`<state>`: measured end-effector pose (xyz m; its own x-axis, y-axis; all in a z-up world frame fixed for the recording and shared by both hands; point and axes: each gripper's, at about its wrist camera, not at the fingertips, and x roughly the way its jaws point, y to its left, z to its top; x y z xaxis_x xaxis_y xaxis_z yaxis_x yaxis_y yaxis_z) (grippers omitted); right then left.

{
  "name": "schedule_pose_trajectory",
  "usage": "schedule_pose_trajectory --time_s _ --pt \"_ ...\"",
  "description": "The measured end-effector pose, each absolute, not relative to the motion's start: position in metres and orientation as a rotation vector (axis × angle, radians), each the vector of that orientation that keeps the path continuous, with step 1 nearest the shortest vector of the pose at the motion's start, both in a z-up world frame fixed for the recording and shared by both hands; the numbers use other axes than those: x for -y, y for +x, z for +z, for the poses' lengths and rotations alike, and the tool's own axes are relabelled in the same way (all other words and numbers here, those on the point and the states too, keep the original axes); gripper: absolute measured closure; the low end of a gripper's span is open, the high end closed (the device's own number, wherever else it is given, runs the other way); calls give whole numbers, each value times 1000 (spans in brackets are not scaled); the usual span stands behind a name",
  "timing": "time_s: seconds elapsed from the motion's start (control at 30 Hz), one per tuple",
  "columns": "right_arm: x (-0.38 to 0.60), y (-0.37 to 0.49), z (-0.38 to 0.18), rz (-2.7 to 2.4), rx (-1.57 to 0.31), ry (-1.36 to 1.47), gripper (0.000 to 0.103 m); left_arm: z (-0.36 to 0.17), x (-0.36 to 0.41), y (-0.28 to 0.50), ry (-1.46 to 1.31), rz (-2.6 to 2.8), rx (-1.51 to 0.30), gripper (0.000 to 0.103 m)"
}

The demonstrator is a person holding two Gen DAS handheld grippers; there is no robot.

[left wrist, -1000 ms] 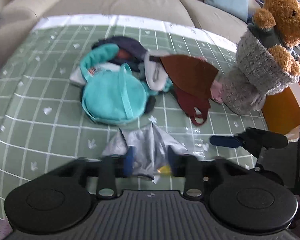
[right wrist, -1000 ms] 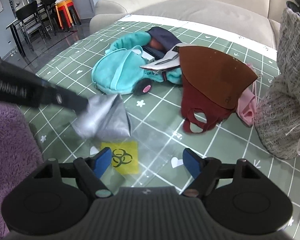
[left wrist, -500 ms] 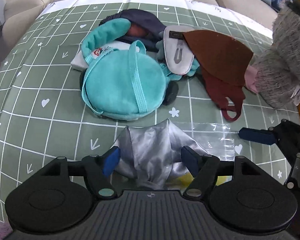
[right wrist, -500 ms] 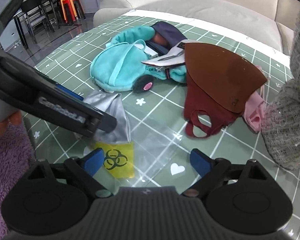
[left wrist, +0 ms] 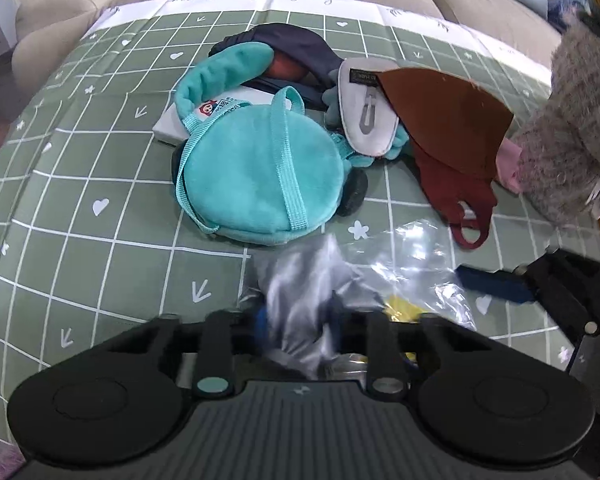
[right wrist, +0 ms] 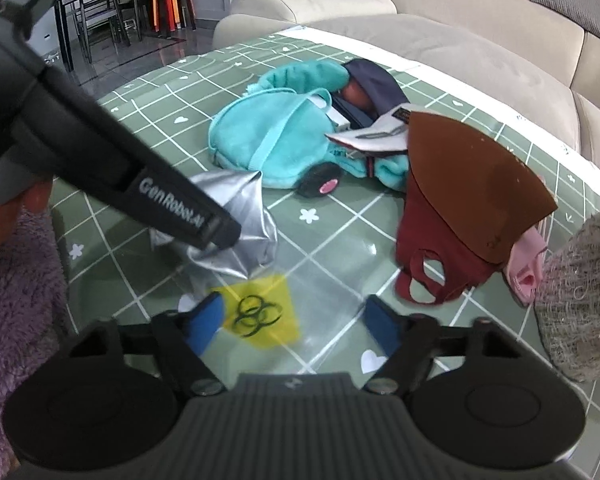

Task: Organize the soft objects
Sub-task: 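Lift the silver pouch with the left gripper while the right gripper grasps the clear biohazard bag, then carry the silver pouch and clear bag over the orange box with both grippers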

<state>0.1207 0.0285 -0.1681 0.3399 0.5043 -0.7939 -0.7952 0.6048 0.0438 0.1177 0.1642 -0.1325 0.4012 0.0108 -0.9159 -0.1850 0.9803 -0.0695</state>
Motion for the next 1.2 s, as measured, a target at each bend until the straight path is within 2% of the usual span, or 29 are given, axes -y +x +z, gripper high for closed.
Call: schedule_pose_trajectory --time_s 0.03,0.1,0.23,0.3,0.37,0.6,0.8,1.2 --pt "-29 121 -167 872 -872 -389 38 -132 -166 117 -175 123 -1149 89" --pt "-28 122 -166 864 -873 -388 50 -128 -168 115 -184 131 -1137 94" --pt "-27 126 -164 849 -860 -400 73 -118 -173 109 -193 157 -1109 95" --pt "-28 126 -164 838 -848 -421 98 -114 -175 107 -197 170 -1103 95" --pt "-28 127 -163 831 -849 -427 103 -111 -176 106 -196 178 -1099 95" --pt "-16 124 -145 800 -831 -364 103 -98 -171 96 -150 182 -1076 95" --pt "1 105 -108 766 -734 -345 103 -80 -158 85 -118 173 -1034 98" --pt "61 78 -47 683 -656 -235 103 -28 -112 59 -81 76 -920 99"
